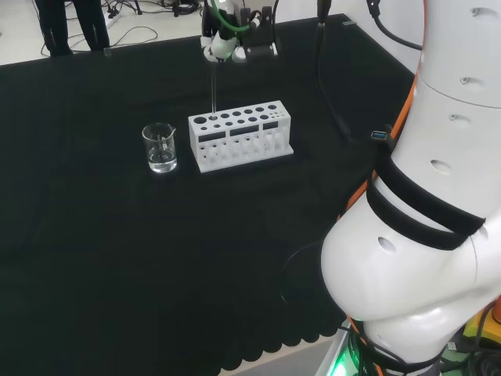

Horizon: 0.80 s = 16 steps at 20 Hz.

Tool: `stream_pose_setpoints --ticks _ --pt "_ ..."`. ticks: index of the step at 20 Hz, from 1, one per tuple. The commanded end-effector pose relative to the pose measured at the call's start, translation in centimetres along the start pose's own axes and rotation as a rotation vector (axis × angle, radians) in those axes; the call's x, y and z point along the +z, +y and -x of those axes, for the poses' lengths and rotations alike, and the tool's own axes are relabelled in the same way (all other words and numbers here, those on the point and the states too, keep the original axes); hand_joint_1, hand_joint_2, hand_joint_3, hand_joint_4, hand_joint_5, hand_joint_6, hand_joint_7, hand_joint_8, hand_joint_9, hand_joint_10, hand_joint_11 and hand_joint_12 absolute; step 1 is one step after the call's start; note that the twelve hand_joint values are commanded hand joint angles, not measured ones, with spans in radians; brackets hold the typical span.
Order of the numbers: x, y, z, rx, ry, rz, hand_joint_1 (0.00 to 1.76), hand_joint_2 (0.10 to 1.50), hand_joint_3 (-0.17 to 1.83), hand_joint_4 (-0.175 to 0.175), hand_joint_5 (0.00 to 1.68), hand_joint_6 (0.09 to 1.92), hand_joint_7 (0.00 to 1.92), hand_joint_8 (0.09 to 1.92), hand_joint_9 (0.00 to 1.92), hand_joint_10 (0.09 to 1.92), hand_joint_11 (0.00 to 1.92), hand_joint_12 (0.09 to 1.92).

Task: Put the glass rod back on the white test tube rack.

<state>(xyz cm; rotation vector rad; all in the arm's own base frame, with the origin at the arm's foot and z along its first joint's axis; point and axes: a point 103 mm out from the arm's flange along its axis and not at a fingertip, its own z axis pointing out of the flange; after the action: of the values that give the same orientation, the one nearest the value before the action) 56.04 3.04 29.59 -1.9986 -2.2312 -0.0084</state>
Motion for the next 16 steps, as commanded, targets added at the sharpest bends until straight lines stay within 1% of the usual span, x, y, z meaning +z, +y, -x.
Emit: stream_pose_setpoints --ticks 1,11,14,16 --pt "0.8 0.5 -0.3 -0.021 -0.004 -0.006 1.33 0.62 0.71 -0.175 1.25 0.49 1.38 0.74 1.75 0.53 1.71 0.43" --pt "2.7 1.4 -0.5 -0.03 -0.029 -0.041 1.33 0.62 0.71 -0.175 1.25 0.49 1.38 0.73 1.75 0.53 1.7 0.43" --pt "3.8 1.5 -0.4 -0.023 -0.046 -0.055 1.33 0.62 0.71 -0.175 1.25 0.49 1.38 0.73 1.75 0.53 1.7 0.43" --pt "4.0 1.7 -0.2 -0.02 -0.043 -0.059 1.33 0.62 0.71 -0.175 1.25 0.49 1.39 0.73 1.75 0.53 1.7 0.43"
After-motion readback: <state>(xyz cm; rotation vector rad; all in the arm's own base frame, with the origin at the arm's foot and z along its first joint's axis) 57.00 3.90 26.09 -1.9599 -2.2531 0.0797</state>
